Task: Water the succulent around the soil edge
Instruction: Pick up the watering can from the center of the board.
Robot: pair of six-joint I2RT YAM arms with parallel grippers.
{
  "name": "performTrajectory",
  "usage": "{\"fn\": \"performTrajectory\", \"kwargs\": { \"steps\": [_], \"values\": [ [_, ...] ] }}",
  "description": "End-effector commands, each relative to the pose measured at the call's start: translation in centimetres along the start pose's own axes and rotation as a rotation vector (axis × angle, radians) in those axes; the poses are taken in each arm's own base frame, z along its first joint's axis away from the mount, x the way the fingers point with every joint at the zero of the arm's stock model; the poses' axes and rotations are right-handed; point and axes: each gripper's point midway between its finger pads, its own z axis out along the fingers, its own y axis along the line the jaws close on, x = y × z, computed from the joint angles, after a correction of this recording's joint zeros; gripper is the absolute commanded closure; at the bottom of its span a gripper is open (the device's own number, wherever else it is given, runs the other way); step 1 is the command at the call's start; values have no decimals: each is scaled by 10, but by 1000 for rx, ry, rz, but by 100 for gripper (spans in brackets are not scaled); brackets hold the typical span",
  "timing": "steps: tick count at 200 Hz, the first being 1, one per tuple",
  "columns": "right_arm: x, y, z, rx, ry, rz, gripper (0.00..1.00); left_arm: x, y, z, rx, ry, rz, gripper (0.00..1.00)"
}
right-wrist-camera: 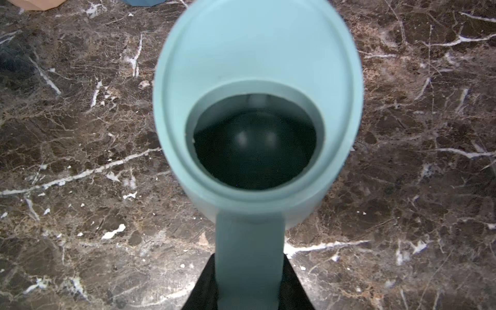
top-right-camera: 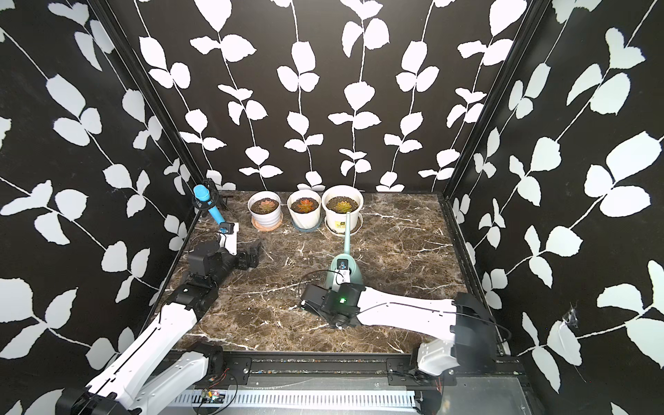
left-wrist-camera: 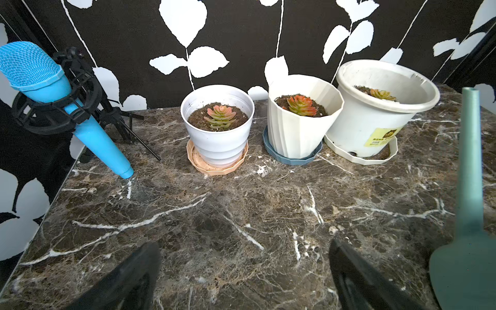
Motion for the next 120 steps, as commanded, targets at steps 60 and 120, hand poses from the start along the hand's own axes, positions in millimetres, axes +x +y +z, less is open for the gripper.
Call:
{"fn": "performTrajectory", "kwargs": {
  "steps": [60,120],
  "values": [
    [-20,-45,-41,-89,-98,-140,100,0,-1,-2,-4,-14,25,1],
    [-39,-59,-59,-169,-246,-189,100,-1,-1,-1,-3,-14,26,1]
  ]
}}
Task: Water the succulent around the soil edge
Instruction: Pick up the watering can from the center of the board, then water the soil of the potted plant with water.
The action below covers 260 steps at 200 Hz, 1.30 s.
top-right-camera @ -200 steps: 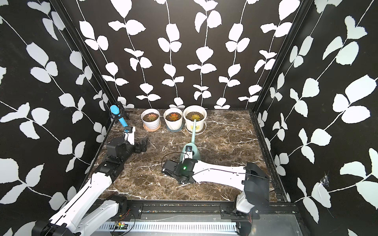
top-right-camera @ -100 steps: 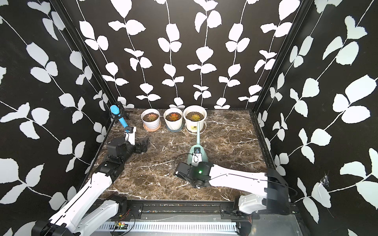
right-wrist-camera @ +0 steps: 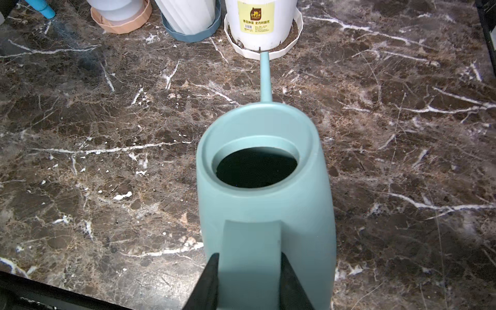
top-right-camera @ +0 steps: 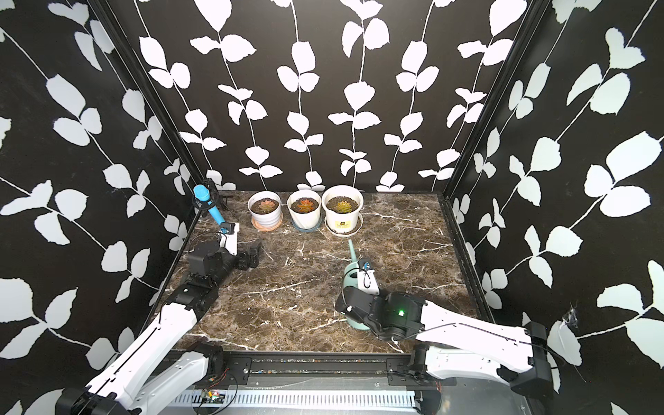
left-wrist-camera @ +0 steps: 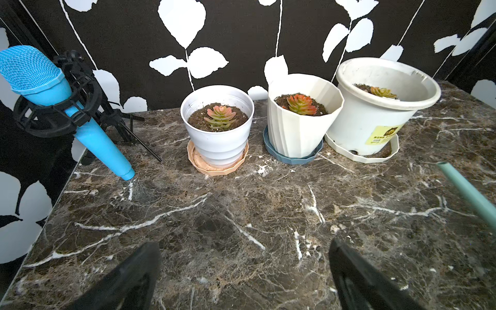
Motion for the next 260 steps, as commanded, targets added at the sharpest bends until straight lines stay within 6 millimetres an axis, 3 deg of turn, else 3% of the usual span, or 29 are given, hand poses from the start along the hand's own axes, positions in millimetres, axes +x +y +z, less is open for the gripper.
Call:
{"fn": "performTrajectory", "kwargs": {
  "steps": [1,78,126,169,222,230,260],
  "values": [
    [-17,-9,-5,1,-119,-35,100,-1,-1,-2,-1,-15,14,1],
    [-41,-21,-39,-156,-351,-54,100,0,0,-2,-7,-15,19,1],
    [-75,-22,-68,-136,-420,-125,100,0,0,-2,-8,-12,19,1],
    [-93,-3,-73,-140,-320,-188,100,0,0,-2,-8,-13,19,1],
    [-102,1,-65,-136,-120,-167,100,-1,0,-3,-8,-18,19,1],
    [-113,4,-73,-146,-123,-154,100,-1,0,-3,-8,-18,18,1],
    [-126,8,-76,-154,-69,-161,100,-1,-1,-3,-7,-19,19,1]
  ]
}}
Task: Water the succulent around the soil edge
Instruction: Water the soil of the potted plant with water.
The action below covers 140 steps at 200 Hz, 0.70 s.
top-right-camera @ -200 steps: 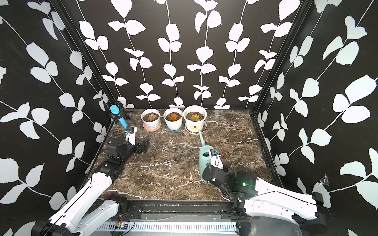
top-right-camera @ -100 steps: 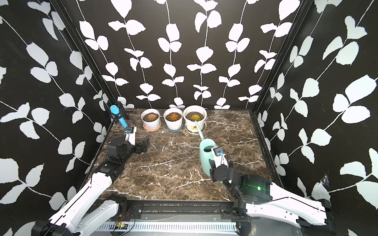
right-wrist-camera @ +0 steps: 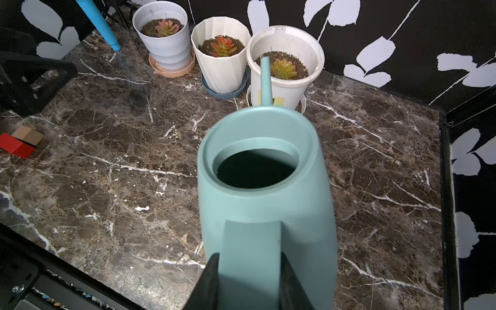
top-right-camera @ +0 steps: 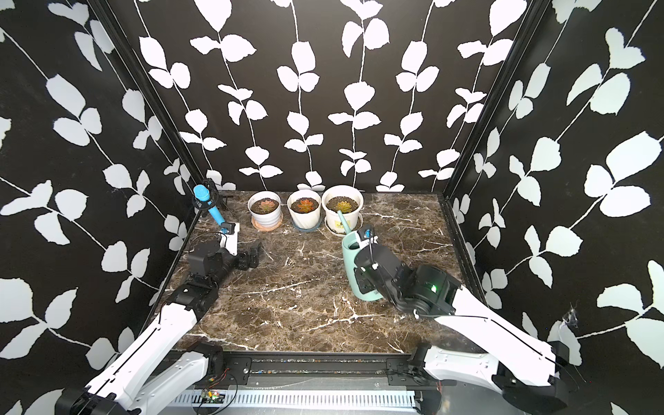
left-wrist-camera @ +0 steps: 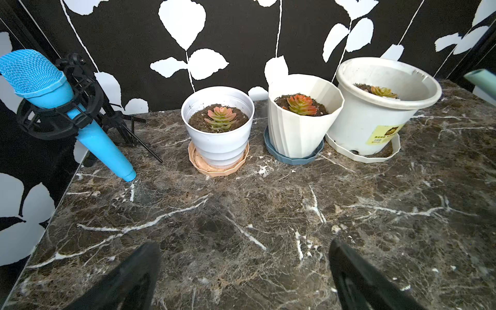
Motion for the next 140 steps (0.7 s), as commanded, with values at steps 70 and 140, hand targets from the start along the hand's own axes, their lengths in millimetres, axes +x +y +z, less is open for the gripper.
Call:
{"fn": "performTrajectory", "kwargs": {
  "steps": [70,140],
  "values": [
    [-41,-1,-4,-96,126,94,100,-1,1,-4,-7,-20,11,1],
    [-58,-5,5,-98,164,133,100,-2,1,-4,-9,-25,14,1]
  ]
}}
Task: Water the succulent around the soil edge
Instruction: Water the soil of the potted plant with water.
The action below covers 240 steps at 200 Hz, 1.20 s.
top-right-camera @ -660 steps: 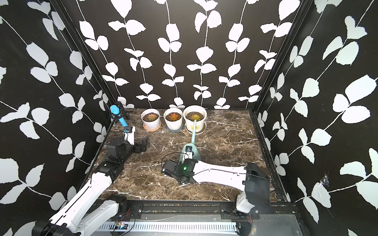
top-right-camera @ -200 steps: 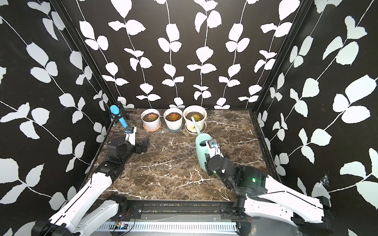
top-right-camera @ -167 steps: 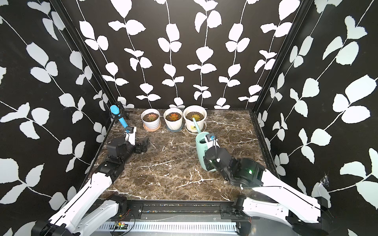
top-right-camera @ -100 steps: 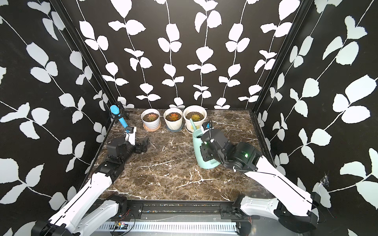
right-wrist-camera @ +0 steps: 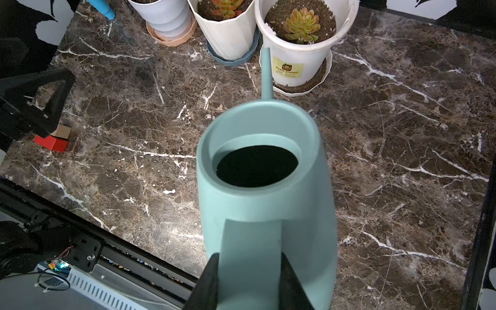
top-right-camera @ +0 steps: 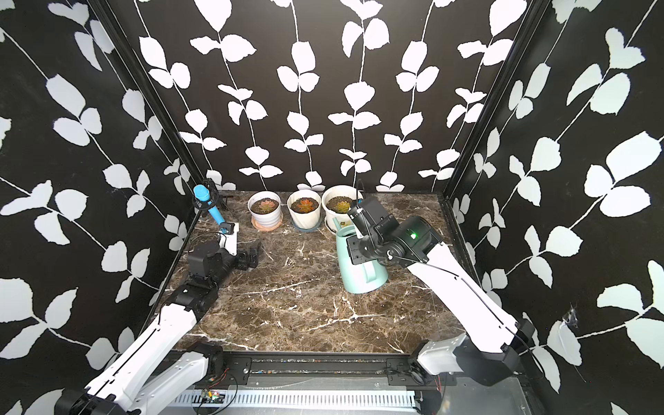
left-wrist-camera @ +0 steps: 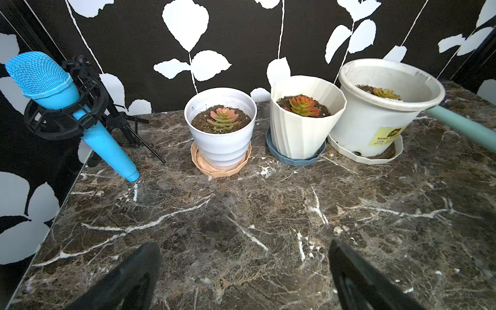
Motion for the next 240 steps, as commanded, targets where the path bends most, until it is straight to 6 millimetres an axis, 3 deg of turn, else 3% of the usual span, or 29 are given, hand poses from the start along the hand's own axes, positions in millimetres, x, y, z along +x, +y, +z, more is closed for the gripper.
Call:
{"fn": "performTrajectory", "kwargs": {
  "steps": [1,100,106,130,194,240],
  "values": [
    [-22,2,-23,-34,-84,9,100,-1,-1,-3,1,-21,12,1],
    [-52,8,-9,-45,-6,9,100,-1,-2,-3,3,-19,13,1],
    [-52,8,2,-36,23,10,100,0,-2,-3,1,-17,14,1],
    [-59,9,7,-41,33,15,100,0,-2,-3,1,-18,16,1],
    [-76,9,5,-48,-1,24,100,0,-2,-4,0,-21,19,1],
    [-77,4,8,-39,13,38,100,0,-4,-2,9,-20,18,1]
  ]
}}
